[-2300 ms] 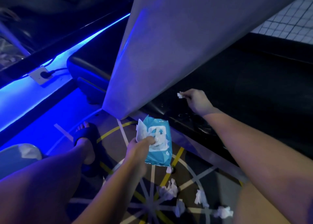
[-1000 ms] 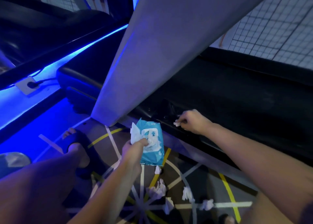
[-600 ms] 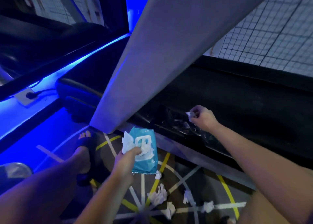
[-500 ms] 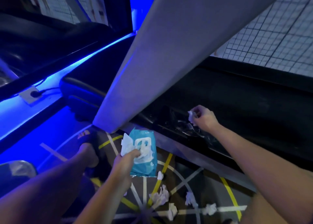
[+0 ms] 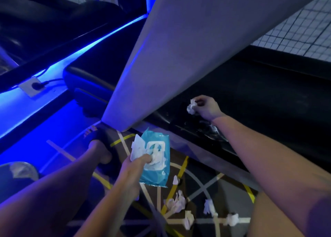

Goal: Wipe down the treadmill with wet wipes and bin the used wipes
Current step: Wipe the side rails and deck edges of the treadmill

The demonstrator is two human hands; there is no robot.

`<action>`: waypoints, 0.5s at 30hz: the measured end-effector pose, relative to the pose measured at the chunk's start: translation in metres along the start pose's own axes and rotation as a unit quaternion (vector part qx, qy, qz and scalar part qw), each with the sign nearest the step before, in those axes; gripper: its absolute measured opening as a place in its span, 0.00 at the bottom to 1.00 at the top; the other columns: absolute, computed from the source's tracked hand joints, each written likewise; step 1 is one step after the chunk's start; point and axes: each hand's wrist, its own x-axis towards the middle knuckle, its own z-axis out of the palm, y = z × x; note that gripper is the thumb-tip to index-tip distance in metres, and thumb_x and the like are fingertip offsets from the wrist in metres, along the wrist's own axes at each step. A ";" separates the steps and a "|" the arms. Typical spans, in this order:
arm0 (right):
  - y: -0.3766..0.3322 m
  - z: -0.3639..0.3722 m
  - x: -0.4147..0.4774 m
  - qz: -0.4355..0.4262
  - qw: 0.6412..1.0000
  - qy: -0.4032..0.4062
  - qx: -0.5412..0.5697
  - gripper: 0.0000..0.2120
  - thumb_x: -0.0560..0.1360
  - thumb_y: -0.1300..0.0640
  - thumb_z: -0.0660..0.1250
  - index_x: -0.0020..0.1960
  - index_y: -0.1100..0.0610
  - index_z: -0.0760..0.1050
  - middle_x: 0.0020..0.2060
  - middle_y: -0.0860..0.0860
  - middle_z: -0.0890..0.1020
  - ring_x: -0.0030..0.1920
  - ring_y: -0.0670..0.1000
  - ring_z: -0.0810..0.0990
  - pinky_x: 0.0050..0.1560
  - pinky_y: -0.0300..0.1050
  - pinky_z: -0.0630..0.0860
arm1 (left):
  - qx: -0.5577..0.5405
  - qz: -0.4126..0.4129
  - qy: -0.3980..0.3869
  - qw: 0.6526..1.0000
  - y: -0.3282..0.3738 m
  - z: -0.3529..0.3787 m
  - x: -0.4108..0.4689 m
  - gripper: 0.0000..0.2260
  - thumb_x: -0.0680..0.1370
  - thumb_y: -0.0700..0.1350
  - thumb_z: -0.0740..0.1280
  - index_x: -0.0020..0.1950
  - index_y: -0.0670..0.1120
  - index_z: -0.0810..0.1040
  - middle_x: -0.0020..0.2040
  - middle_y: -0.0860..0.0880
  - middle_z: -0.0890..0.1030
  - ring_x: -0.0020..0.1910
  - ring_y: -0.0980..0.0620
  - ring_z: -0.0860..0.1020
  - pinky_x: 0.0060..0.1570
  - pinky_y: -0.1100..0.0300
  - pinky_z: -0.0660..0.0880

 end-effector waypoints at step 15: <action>0.002 0.007 0.002 -0.043 0.959 -0.011 -0.280 0.10 0.78 0.54 0.68 0.44 0.56 0.85 0.38 0.54 0.84 0.40 0.53 0.82 0.41 0.44 0.78 | 0.028 0.027 0.007 0.999 0.002 0.021 0.003 0.20 0.79 0.38 0.72 0.71 0.45 0.77 0.55 0.43 0.87 0.41 0.46 0.88 0.29 0.59 0.81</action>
